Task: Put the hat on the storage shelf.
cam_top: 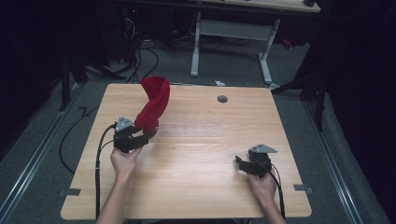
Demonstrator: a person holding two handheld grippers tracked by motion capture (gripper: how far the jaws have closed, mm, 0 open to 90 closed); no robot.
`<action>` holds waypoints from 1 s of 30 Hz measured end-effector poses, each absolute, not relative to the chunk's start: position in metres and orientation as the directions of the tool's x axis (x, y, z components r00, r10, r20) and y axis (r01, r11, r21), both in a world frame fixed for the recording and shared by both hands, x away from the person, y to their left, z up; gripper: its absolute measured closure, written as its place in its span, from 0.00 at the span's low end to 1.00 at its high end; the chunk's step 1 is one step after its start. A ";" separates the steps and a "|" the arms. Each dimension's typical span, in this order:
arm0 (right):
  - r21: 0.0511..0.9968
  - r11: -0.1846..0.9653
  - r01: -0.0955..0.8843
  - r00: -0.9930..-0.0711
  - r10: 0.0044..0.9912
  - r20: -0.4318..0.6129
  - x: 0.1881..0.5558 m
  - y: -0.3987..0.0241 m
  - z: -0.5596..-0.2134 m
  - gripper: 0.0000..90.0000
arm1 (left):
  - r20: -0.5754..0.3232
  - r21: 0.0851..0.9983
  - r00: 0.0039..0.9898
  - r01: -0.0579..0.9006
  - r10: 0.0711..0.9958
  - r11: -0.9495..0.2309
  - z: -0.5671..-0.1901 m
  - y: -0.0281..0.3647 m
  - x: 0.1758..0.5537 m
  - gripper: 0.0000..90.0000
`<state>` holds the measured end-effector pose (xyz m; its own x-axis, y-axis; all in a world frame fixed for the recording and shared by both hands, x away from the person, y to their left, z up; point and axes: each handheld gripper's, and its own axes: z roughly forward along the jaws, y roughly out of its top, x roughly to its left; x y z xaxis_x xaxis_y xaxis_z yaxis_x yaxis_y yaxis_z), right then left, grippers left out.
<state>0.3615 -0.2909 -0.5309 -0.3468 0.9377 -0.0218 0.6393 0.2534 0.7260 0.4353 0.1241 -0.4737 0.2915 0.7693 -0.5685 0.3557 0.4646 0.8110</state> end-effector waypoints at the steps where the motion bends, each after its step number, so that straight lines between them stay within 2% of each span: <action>1: 0.726 0.254 0.639 -0.347 0.938 -0.022 0.362 -0.291 -0.531 0.40 | -0.564 0.813 0.291 0.360 0.773 0.458 -0.473 0.124 0.435 0.42; 10: 0.726 0.253 0.639 -0.347 0.938 -0.022 0.362 -0.291 -0.531 0.40 | -0.541 0.825 0.306 0.374 0.784 0.423 -0.468 0.123 0.423 0.31; 21: 0.727 0.254 0.639 -0.347 0.938 -0.022 0.362 -0.291 -0.531 0.40 | -0.508 0.850 0.305 0.332 0.806 0.410 -0.464 0.129 0.403 0.29; 30: 0.726 0.253 0.639 -0.346 0.938 -0.022 0.362 -0.291 -0.531 0.40 | -0.508 0.846 0.297 0.348 0.808 0.404 -0.467 0.141 0.385 0.28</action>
<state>0.3616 -0.2909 -0.5309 -0.3464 0.9378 -0.0224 0.6389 0.2533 0.7264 0.3855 0.1406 -0.4675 0.2970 0.8082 -0.5085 0.3484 0.4040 0.8458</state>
